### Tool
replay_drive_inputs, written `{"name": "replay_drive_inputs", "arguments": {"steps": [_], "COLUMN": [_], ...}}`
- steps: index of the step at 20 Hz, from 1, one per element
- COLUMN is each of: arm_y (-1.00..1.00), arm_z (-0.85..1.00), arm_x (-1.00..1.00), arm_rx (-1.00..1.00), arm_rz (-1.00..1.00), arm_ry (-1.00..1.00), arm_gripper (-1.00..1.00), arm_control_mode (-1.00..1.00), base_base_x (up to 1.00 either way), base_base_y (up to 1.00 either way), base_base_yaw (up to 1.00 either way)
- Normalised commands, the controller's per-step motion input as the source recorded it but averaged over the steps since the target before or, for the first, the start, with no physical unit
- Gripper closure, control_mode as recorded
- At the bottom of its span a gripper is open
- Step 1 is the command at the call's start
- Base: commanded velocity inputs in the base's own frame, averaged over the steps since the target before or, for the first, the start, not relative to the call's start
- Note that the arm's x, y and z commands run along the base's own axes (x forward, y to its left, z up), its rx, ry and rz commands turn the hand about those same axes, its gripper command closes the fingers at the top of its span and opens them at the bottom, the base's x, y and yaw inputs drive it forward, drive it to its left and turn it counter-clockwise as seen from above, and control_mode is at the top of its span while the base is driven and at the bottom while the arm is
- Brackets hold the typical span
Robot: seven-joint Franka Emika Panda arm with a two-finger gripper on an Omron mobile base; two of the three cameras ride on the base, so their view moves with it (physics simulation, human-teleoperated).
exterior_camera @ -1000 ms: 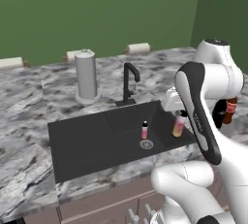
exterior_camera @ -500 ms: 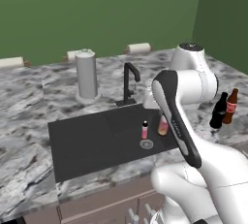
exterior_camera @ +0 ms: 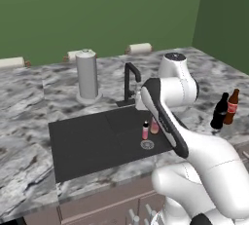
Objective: Place the large bottle from the dining counter next to the other large bottle outside the sink, and place the small bottle from the dining counter next to the other small bottle inside the sink.
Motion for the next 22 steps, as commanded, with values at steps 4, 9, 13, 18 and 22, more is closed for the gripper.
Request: {"name": "replay_drive_inputs", "arguments": {"steps": [4,9,13,18,22], "arm_y": [0.0,0.0,0.0,0.05,0.1], "arm_z": [-0.29,-0.28,-0.4,-0.34,-0.31], "arm_x": [0.28,0.41,0.47,0.53,0.52], "arm_rx": [0.0,0.0,0.0,0.0,0.0], "arm_rz": [0.01,0.01,0.0,0.0,0.0], "arm_ry": [0.0,0.01,0.03,0.0,0.0], "arm_gripper": [1.0,1.0,1.0,1.0,1.0], "arm_control_mode": [-1.0,-1.0,-1.0,-1.0,-1.0], "base_base_x": [0.0,0.0,0.0,0.0,0.0], "base_base_y": [0.0,0.0,0.0,0.0,0.0], "base_base_yaw": [0.0,0.0,0.0,0.0,0.0]}}
